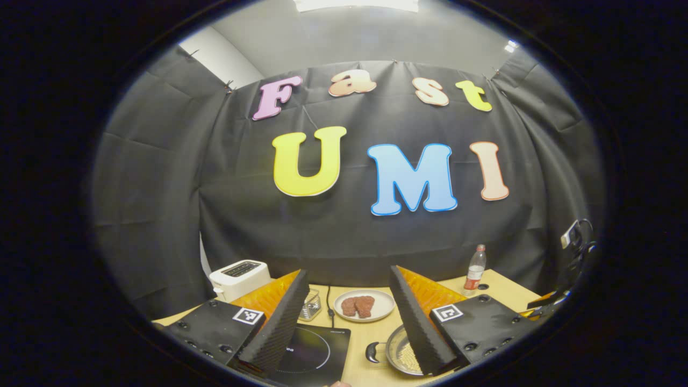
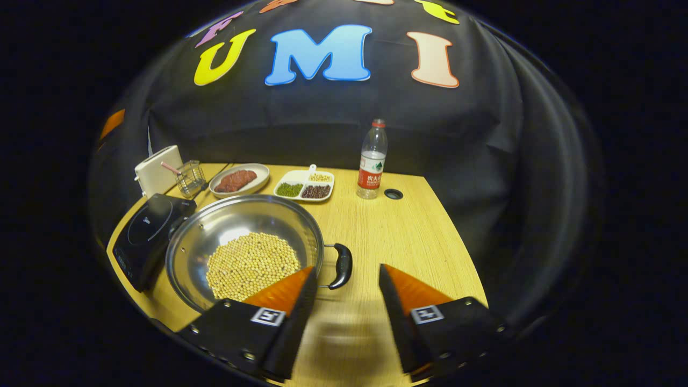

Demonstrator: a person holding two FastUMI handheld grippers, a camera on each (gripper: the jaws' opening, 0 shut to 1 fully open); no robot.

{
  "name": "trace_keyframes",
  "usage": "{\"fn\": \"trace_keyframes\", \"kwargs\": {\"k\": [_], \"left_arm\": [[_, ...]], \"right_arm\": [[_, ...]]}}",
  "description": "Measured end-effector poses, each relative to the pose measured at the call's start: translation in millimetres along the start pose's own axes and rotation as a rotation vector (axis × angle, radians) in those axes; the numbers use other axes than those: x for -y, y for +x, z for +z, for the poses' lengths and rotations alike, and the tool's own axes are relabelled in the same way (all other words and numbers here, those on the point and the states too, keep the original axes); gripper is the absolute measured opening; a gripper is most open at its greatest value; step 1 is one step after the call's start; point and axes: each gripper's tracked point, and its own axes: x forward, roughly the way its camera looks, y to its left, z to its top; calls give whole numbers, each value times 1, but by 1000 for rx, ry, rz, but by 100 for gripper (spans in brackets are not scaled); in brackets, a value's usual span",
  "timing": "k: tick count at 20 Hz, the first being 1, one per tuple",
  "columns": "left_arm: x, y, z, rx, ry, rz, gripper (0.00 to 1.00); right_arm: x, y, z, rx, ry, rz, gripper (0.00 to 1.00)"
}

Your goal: First push the handle of the pot to place it horizontally, then grasp the pot with both hands and set it on the induction cooktop.

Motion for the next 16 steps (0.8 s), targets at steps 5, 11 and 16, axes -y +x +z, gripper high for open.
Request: {"fn": "trace_keyframes", "kwargs": {"k": [5, 11, 16], "left_arm": [[18, 15, -31, -65, 3, -53, 100], [34, 35, -103, -217, -20, -90, 100], [46, 46, -161, -349, -38, -122, 98]], "right_arm": [[-8, -7, 19, 83, 9, -3, 97], [-14, 1, 26, 94, 42, 8, 98], [-16, 13, 24, 78, 47, 8, 97]]}}
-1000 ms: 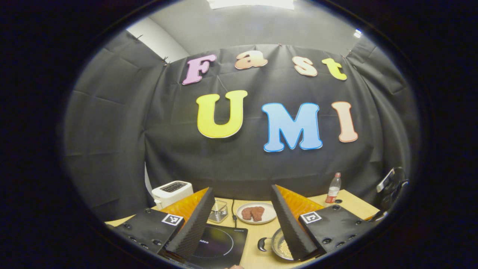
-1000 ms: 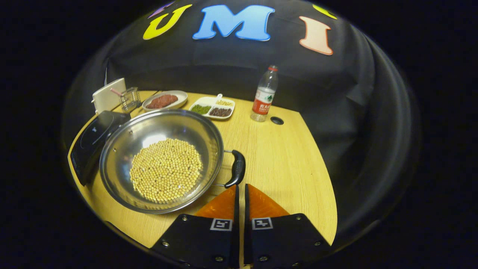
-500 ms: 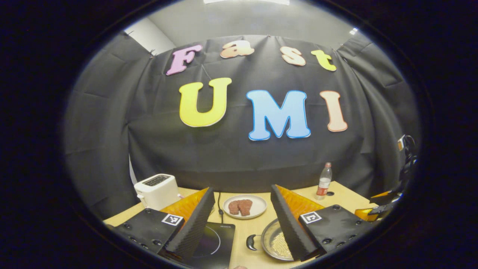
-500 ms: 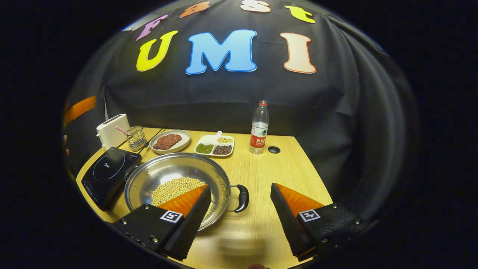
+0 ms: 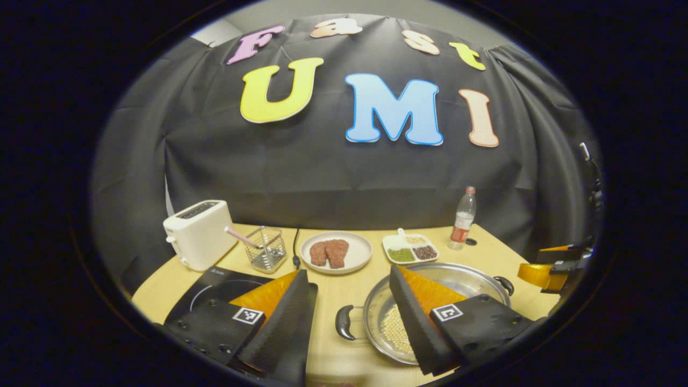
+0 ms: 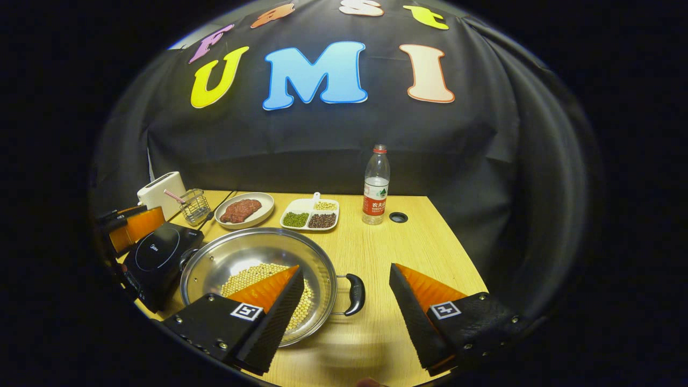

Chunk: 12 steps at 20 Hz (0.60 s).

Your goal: First push the handle of the pot to place it horizontally, then grasp the pot with both hands and set it on the induction cooktop.

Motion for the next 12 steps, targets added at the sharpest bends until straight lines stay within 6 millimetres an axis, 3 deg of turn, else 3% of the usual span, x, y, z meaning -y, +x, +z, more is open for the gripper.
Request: {"fn": "trace_keyframes", "kwargs": {"k": [9, 12], "left_arm": [[2, 40, -62, -204, -37, -23, 99], [2, 49, -75, -243, -36, -27, 100]], "right_arm": [[3, 30, -18, -75, 31, -2, 98], [4, 39, -27, -115, 42, 2, 98]]}}
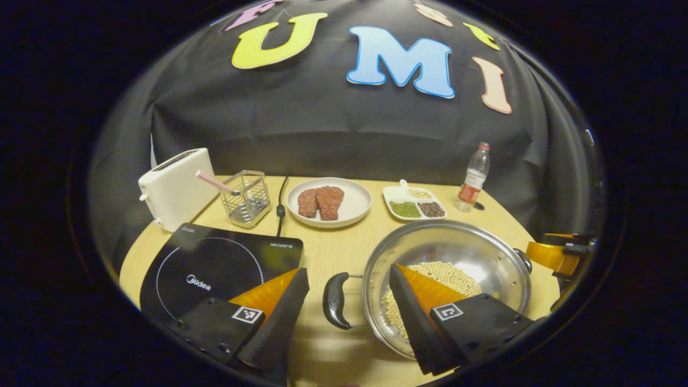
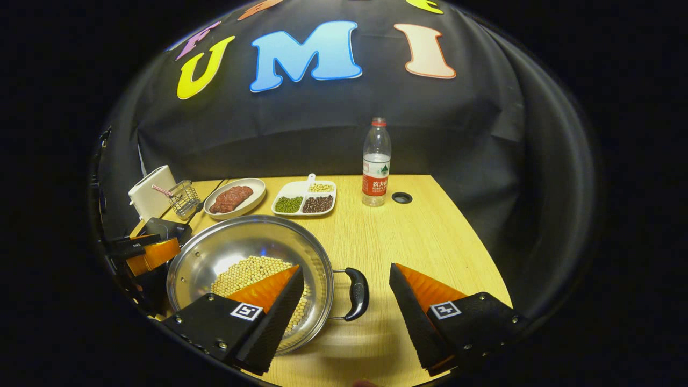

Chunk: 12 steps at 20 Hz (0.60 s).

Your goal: First push the handle of the pot to place it horizontally, then grasp the pot with both hands and set it on the induction cooktop.

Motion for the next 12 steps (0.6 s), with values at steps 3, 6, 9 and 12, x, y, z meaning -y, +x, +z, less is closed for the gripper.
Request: {"fn": "trace_keyframes", "kwargs": {"k": [3, 6, 9, 12], "left_arm": [[-2, 9, -9, -36, 5, -1, 97], [-2, 18, -19, -74, 7, -3, 99], [0, 23, -27, -109, 13, -8, 100], [1, 29, -30, -127, 15, -12, 94]], "right_arm": [[4, 10, -8, -32, 1, -1, 98], [2, 20, -16, -77, 24, 10, 97], [1, 30, -24, -115, 43, 20, 98], [-2, 36, -32, -156, 63, 39, 98]]}}
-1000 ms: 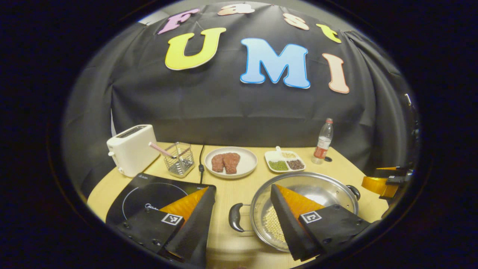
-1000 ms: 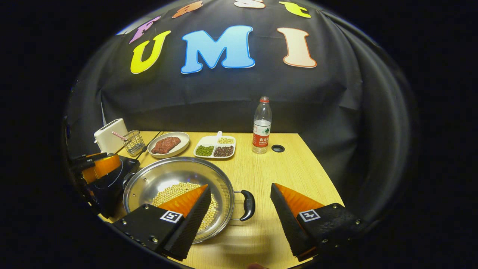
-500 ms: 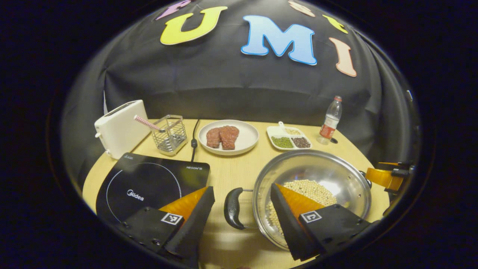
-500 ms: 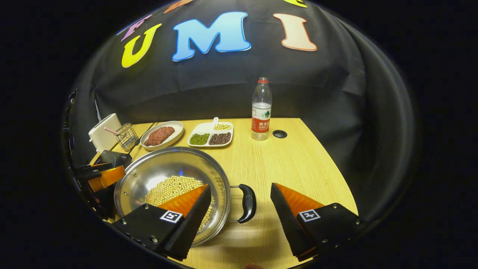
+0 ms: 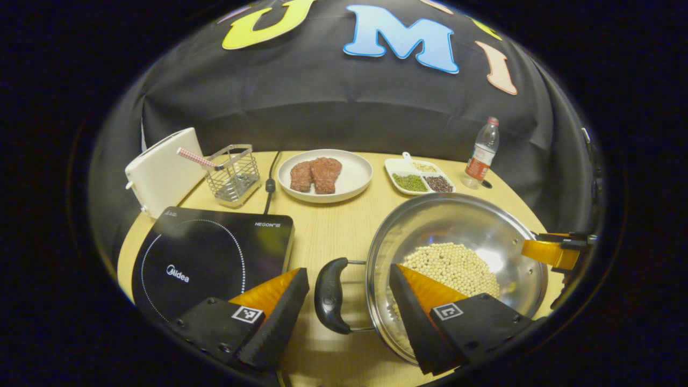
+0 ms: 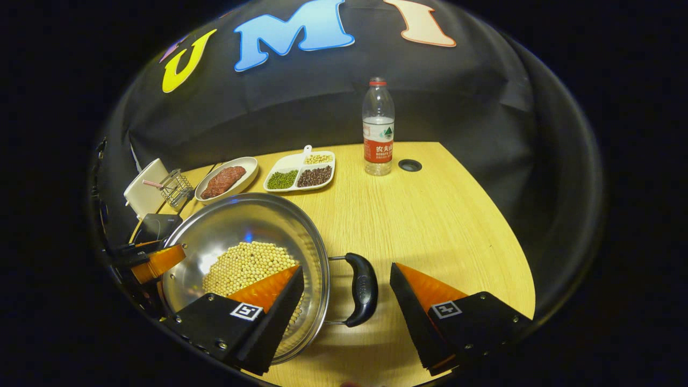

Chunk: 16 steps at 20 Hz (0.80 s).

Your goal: First push the handle of the pot to place it horizontally, then grasp the pot with both hands and set it on the induction cooktop.

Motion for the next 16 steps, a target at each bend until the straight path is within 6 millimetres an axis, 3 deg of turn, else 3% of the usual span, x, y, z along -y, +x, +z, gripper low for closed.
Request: {"fn": "trace_keyframes", "kwargs": {"k": [4, 5, 6, 7, 9, 10, 12, 13, 14, 15, 16], "left_arm": [[1, 7, -5, -21, 6, 0, 99], [0, 8, -7, -30, 8, 5, 94], [0, 9, -9, -37, 7, 6, 100], [0, 10, -11, -45, 2, 7, 89], [-1, 11, -15, -56, -13, 9, 93], [-1, 11, -18, -66, -21, 9, 90], [1, 13, -21, -73, -43, 1, 85], [0, 9, -21, -70, -45, 4, 72], [0, 11, -21, -70, -44, 5, 71], [1, 11, -20, -71, -40, 4, 77], [1, 12, -20, -72, -30, 3, 72]], "right_arm": [[2, 6, -7, -45, 19, 2, 98], [1, 6, -8, -52, 25, 5, 99], [0, 6, -8, -58, 26, 5, 92], [2, 6, -9, -63, 21, 0, 88], [3, 5, -6, -57, 6, -7, 86], [2, 6, -5, -55, 2, -8, 72], [2, 12, -7, -53, -2, -10, 68], [2, 5, -5, -58, -4, -14, 60], [0, 2, -5, -58, -4, -13, 60], [0, 4, -7, -63, -9, -14, 58], [1, 2, -6, -63, -18, -15, 54]]}}
